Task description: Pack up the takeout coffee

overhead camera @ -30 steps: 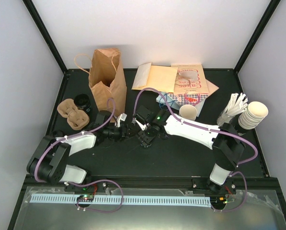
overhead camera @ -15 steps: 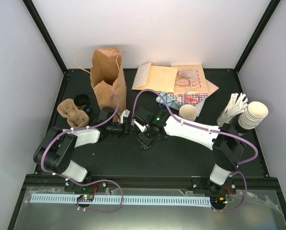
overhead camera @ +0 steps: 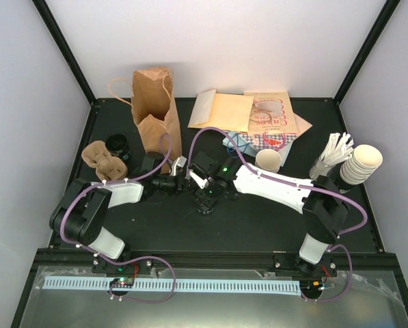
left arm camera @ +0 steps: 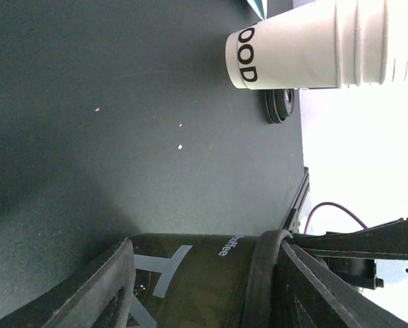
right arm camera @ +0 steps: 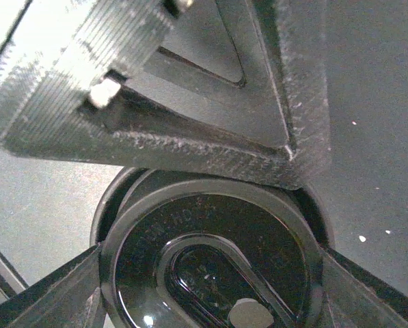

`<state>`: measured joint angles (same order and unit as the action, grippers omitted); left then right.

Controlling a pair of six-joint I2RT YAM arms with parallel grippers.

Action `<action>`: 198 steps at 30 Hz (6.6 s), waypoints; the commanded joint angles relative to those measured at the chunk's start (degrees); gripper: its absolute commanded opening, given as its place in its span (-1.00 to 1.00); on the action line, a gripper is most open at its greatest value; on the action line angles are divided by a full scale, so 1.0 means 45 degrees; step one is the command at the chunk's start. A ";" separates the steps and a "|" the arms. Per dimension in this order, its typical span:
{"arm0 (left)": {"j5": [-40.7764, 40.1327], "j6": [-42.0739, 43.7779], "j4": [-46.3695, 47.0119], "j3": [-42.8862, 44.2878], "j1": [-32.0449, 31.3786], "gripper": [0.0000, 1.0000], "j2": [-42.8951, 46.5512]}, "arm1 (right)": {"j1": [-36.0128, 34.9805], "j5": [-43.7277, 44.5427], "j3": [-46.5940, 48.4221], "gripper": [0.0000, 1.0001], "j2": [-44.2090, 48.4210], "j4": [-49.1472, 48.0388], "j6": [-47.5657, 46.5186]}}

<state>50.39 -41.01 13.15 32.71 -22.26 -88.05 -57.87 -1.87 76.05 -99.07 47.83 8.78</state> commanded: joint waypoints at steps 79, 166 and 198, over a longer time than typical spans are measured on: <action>0.0286 -0.3341 0.6624 -0.5690 0.1822 -0.05 0.3443 | -0.0752 -0.1207 -0.0827 0.49 -0.2011 0.1669 -0.0197; -0.0429 0.0312 -0.1708 -0.2995 0.0728 0.62 0.4681 | -0.0774 0.0726 -0.0621 0.66 -0.0623 0.0808 0.0234; -0.0539 0.0664 -0.2516 -0.0821 -0.0097 0.70 0.4256 | -0.0009 -0.0972 -0.0798 0.98 0.1199 -0.0222 0.0413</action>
<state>45.25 -37.10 -1.76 25.98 -21.17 -65.82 -57.87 -3.90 73.71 -95.02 48.82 11.66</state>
